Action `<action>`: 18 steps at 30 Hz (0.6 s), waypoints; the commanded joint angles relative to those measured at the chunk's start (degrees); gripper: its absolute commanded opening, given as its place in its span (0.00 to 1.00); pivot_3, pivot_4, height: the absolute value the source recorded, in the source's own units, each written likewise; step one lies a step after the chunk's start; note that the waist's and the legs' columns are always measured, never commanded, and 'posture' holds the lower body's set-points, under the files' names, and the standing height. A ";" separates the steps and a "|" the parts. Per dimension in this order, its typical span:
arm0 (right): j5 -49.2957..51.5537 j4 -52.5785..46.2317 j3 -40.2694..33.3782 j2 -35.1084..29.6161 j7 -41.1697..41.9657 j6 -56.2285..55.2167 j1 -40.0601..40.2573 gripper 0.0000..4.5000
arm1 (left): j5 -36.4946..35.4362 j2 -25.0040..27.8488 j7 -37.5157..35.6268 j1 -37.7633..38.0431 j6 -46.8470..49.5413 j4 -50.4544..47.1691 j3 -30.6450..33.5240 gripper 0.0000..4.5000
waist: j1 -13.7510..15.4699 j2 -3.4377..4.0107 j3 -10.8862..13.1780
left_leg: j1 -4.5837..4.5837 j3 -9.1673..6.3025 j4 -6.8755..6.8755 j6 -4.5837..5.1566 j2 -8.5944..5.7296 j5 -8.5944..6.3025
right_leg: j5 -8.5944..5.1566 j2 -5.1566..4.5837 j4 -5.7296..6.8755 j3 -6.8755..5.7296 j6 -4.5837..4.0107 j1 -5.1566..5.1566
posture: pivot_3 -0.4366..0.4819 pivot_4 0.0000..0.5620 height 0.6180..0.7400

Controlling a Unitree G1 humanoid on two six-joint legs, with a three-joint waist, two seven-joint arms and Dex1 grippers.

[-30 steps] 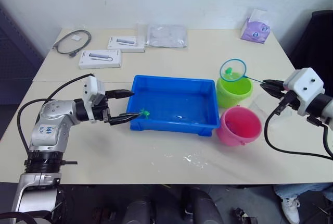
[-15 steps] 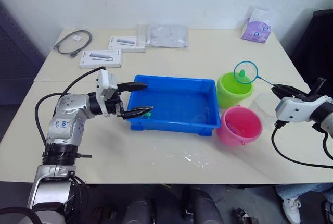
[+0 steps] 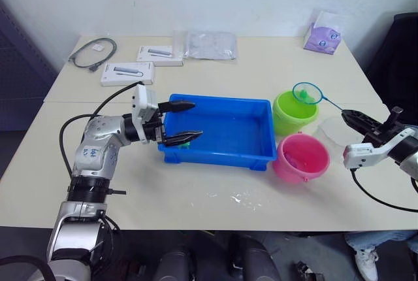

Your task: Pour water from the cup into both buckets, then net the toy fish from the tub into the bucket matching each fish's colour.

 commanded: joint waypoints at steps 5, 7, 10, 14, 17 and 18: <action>-1.01 2.72 1.62 -2.77 -8.73 1.51 -0.16 0.00 | 0.50 -0.46 -1.60 -3.08 -1.23 2.51 -0.06 0.99 | -0.01 0.00 0.00 | -0.01 0.02 -0.04 0.00 0.00 0.01 | 0.00 0.01 0.00 0.00 0.00 -0.01 | 0.48 0.27 1.00; -0.16 1.46 1.90 -2.57 -8.78 0.77 0.70 0.00 | 0.56 -0.49 -1.79 -2.95 -1.35 2.80 -0.01 0.99 | -0.02 0.00 0.00 | -0.01 0.00 -0.03 -0.01 0.00 0.01 | 0.00 0.02 -0.02 0.00 0.00 0.00 | 0.48 0.27 1.00; 2.84 0.18 -0.53 -2.96 -8.66 1.45 1.90 0.00 | 0.82 -0.04 -1.71 -2.83 -1.87 3.50 0.49 0.99 | -0.02 0.00 0.00 | -0.01 0.00 -0.03 -0.02 0.01 0.02 | 0.00 0.02 -0.02 0.00 0.00 -0.01 | 0.48 0.27 1.00; 6.01 -1.87 -1.37 -2.87 -7.14 1.13 2.98 0.00 | 1.02 1.19 -1.89 -2.30 -2.35 4.01 1.30 0.99 | -0.03 0.00 0.00 | 0.00 -0.01 -0.03 -0.02 0.01 0.02 | 0.00 0.02 -0.02 0.00 0.00 0.00 | 0.48 0.27 1.00; 17.40 -3.23 -1.26 -0.34 0.39 -0.26 1.96 0.00 | 1.08 2.62 -1.81 -1.15 -2.18 3.49 1.90 0.99 | -0.09 0.00 0.00 | 0.00 -0.01 -0.03 -0.02 0.01 0.02 | 0.00 0.02 -0.02 0.00 0.00 0.00 | 0.48 0.27 1.00; 24.74 -4.21 -0.44 0.79 5.93 -0.44 1.35 0.00 | 1.09 3.38 -1.72 -0.63 -2.14 3.36 2.33 0.99 | -0.24 0.00 0.00 | 0.01 -0.01 -0.04 -0.02 0.02 0.02 | 0.00 0.03 -0.02 0.00 0.00 0.00 | 0.48 0.27 1.00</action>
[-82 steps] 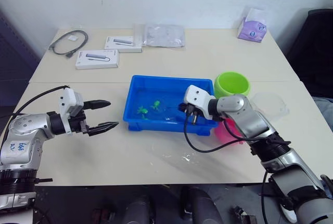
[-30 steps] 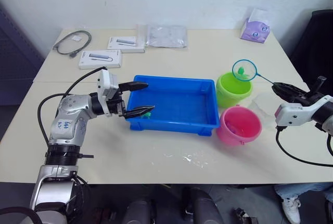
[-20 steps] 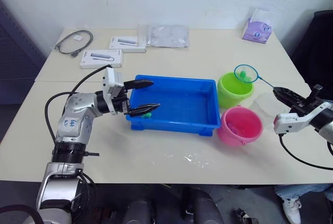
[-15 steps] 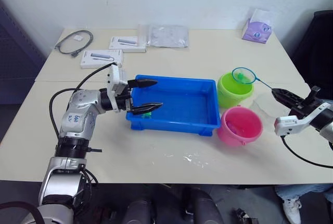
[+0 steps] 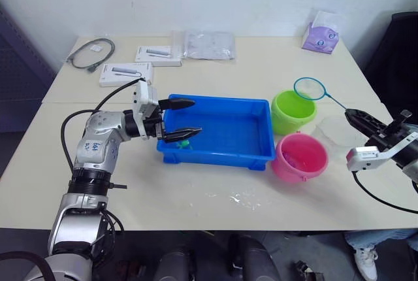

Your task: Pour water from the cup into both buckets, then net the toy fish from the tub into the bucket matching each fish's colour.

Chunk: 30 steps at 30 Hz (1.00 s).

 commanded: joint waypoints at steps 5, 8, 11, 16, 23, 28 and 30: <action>51.47 -17.98 0.81 10.00 34.89 13.38 -3.50 0.00 | -1.40 6.82 -1.29 4.13 -0.69 -0.09 5.88 0.99 | -1.31 -0.05 0.03 | 0.07 -0.08 0.01 0.00 0.10 0.00 | 0.00 0.06 0.01 -0.04 0.00 0.09 | 0.48 0.27 1.00; 63.99 -28.68 2.75 13.07 46.57 26.25 -4.21 0.00 | -2.38 10.57 -1.19 6.56 1.34 -1.05 8.84 0.99 | -1.17 -0.04 0.04 | 0.06 -0.16 0.05 0.00 0.13 0.00 | 0.00 0.02 0.08 -0.10 -0.01 0.09 | 0.48 0.27 1.00; 69.38 -35.22 5.26 12.20 55.94 39.70 -5.34 0.00 | -1.89 14.20 -2.18 9.54 2.13 -2.20 10.12 0.99 | -0.91 -0.04 0.04 | 0.02 -0.20 0.06 0.11 0.09 -0.06 | 0.00 -0.10 0.21 -0.14 -0.02 0.10 | 0.48 0.27 1.00; 67.61 -38.81 8.53 13.61 62.71 53.19 -10.38 0.00 | -1.26 17.55 -2.79 13.36 2.35 -3.46 10.65 0.99 | 0.32 -0.04 0.04 | -0.06 -0.26 0.14 0.36 -0.03 -0.20 | 0.01 -0.35 0.10 -0.22 0.00 0.10 | 0.48 0.27 1.00; 55.78 -33.16 18.13 17.04 72.27 57.45 -19.53 0.00 | -2.75 17.95 -1.43 18.11 4.69 -9.38 11.31 0.99 | 0.04 -0.04 0.04 | -0.08 -0.25 0.07 0.37 -0.10 -0.24 | 0.01 -0.46 -0.01 -0.27 0.00 0.04 | 0.48 0.27 1.00; 48.30 -25.65 22.04 20.37 76.89 54.89 -25.27 0.00 | -4.70 18.50 -0.54 20.92 8.69 -14.51 12.28 0.99 | -0.19 -0.03 0.05 | -0.14 -0.19 0.08 0.37 -0.10 -0.24 | 0.01 -0.41 0.11 -0.25 0.01 -0.04 | 0.48 0.27 1.00; 45.82 -21.75 23.65 22.04 79.27 52.34 -27.65 0.00 | -4.34 19.27 -0.79 21.99 9.22 -16.05 12.04 0.99 | -0.50 -0.03 0.05 | -0.14 -0.19 0.09 0.36 -0.10 -0.23 | 0.01 -0.37 0.11 -0.25 0.01 -0.03 | 0.48 0.27 1.00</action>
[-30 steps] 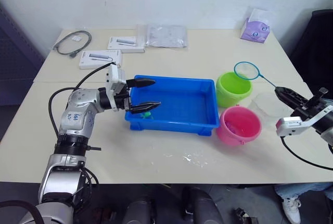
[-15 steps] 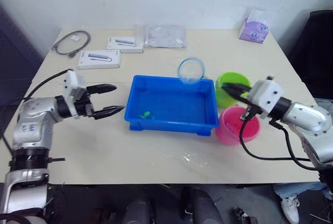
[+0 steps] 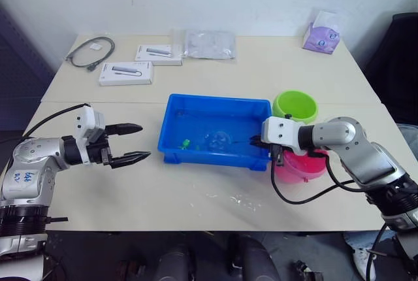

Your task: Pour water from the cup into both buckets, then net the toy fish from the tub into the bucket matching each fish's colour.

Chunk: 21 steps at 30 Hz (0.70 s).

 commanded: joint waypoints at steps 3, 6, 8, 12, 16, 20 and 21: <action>-3.67 6.61 1.20 4.59 5.69 -5.32 -4.92 0.00 | -0.57 2.78 -0.74 1.69 1.28 -4.75 0.91 0.99 | -0.70 0.01 0.00 | 0.00 -0.01 -0.02 -0.02 0.01 0.01 | 0.00 0.01 0.02 -0.01 0.00 0.00 | 0.48 0.27 1.00; -2.59 9.76 0.53 8.54 8.50 -5.44 -6.82 0.00 | 0.47 4.26 -1.91 0.95 0.89 -4.48 -0.33 0.99 | -0.94 0.01 0.00 | 0.00 -0.01 -0.01 -0.03 0.01 0.01 | 0.00 0.02 0.02 -0.01 0.00 0.02 | 0.48 0.27 1.00; -0.75 10.25 -0.49 10.47 11.26 -4.49 -7.65 0.00 | 1.41 5.18 -2.77 -0.14 0.31 -3.69 -1.32 0.99 | -0.97 0.02 0.01 | 0.00 -0.02 -0.01 -0.03 0.01 0.01 | 0.00 0.03 0.04 -0.02 0.00 0.01 | 0.48 0.27 1.00; 1.22 9.74 -2.28 11.83 14.14 -0.68 -8.81 0.00 | 2.49 6.24 -4.16 -2.97 -0.04 -2.01 -2.71 0.99 | -0.83 0.02 0.01 | -0.03 -0.03 0.01 -0.03 0.01 0.01 | 0.00 0.03 0.04 -0.03 0.00 0.01 | 0.48 0.27 1.00; 3.41 9.22 -4.74 12.14 14.89 3.18 -8.86 0.00 | 3.47 6.68 -5.06 -4.53 -1.15 -0.39 -3.53 0.99 | -0.92 0.03 0.02 | -0.03 -0.03 -0.01 -0.03 0.01 0.01 | 0.00 0.04 0.03 -0.03 0.00 0.00 | 0.48 0.27 1.00; 4.00 10.27 -6.67 11.61 15.49 3.77 -9.20 0.00 | 3.87 6.56 -5.24 -5.11 -1.70 0.24 -3.77 0.99 | -0.94 0.03 0.02 | -0.04 -0.01 -0.02 -0.04 0.01 0.00 | 0.00 0.05 0.03 -0.03 0.00 -0.04 | 0.48 0.27 1.00; 5.43 10.46 -7.86 11.45 16.45 4.37 -9.18 0.00 | 3.96 6.43 -5.17 -5.30 -1.84 0.45 -3.86 0.99 | -0.94 0.03 0.02 | -0.04 0.00 -0.02 -0.04 0.01 0.00 | 0.00 0.06 0.03 -0.03 0.00 -0.04 | 0.48 0.27 1.00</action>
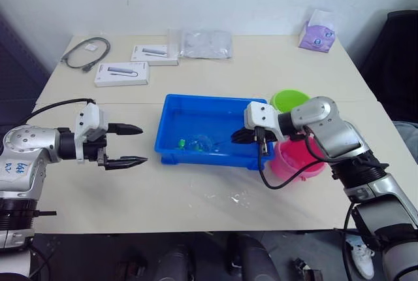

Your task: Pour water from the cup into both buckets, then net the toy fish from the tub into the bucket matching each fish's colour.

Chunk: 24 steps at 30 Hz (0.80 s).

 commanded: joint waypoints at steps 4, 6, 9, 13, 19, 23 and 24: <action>4.80 1.09 -6.58 -0.92 2.71 -1.31 -0.70 0.00 | 0.36 -0.30 0.42 -3.13 -1.49 1.38 0.30 0.99 | 0.01 0.00 0.00 | 0.00 -0.01 0.00 0.00 0.00 0.00 | 0.00 0.01 0.01 0.00 0.00 0.01 | 0.48 0.27 1.00; 4.74 1.82 -7.80 -1.79 2.91 -3.06 -0.17 0.00 | 0.43 -0.65 0.39 -4.61 -1.60 2.14 -0.07 0.99 | 0.18 0.00 0.00 | 0.00 0.00 0.01 0.00 0.00 0.00 | 0.00 0.00 0.00 0.01 0.00 0.01 | 0.48 0.27 1.00; 5.99 1.43 -10.31 -3.06 2.27 -2.72 1.11 0.00 | 0.44 -1.50 0.32 -6.42 -1.82 3.21 -0.60 0.99 | 0.08 0.00 0.00 | -0.02 0.01 0.02 0.00 -0.02 0.00 | 0.01 0.00 0.00 0.00 0.01 0.01 | 0.48 0.27 1.00; 6.63 -0.99 -14.61 -5.81 0.01 -3.48 5.42 0.00 | 0.65 -3.69 0.77 -8.15 -2.45 4.37 -1.72 0.99 | 0.24 -0.01 0.00 | -0.05 0.00 0.01 0.00 -0.02 0.00 | 0.01 0.01 -0.01 -0.03 0.01 0.00 | 0.48 0.27 1.00; 11.85 -8.46 -23.16 -9.93 -3.62 5.15 11.51 0.00 | 0.56 -8.80 3.14 -11.25 -4.28 6.90 -2.11 0.99 | 0.21 0.00 0.00 | -0.05 0.04 0.06 0.00 0.00 0.01 | 0.02 0.06 0.04 0.00 0.03 0.00 | 0.48 0.27 1.00; 15.31 -13.03 -30.71 -14.28 -5.26 8.13 16.11 0.00 | 2.07 -11.77 3.56 -14.47 -6.09 11.05 -3.57 0.99 | 0.71 0.00 0.01 | -0.04 0.04 0.05 -0.01 0.00 0.01 | 0.02 0.08 0.03 -0.01 0.03 0.01 | 0.48 0.27 1.00; 15.61 -13.30 -32.27 -14.82 -5.94 7.47 16.81 0.00 | 2.87 -12.29 3.82 -15.25 -7.24 12.32 -3.94 0.99 | 0.95 0.01 0.01 | -0.04 0.05 0.06 0.00 -0.01 0.01 | 0.03 0.08 0.01 0.00 0.05 0.01 | 0.48 0.27 1.00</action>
